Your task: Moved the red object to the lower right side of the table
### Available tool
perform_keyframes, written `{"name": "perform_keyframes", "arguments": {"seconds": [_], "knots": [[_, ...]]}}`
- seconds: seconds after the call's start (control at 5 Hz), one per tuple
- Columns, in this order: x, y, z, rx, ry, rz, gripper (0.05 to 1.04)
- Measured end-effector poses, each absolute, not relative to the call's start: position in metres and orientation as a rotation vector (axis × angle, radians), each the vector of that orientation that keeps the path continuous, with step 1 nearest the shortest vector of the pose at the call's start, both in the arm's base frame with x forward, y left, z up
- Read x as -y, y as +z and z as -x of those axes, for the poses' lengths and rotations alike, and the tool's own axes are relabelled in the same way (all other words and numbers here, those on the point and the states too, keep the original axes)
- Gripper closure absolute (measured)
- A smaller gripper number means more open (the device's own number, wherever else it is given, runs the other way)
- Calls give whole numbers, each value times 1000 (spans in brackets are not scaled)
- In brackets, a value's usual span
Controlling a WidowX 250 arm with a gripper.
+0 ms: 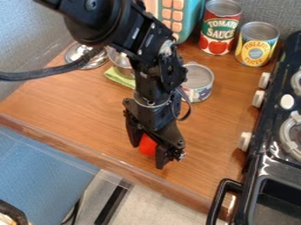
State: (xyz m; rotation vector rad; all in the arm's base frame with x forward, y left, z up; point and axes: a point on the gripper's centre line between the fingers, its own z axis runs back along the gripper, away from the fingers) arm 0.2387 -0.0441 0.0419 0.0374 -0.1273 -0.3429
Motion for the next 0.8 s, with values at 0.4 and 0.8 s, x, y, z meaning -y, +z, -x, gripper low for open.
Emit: {"name": "perform_keyframes", "arguments": {"seconds": [0.4,0.8], "knots": [[30,58,-248,109,-268,-34,77],[-6,122,-249,169,-99,-46,83]]}}
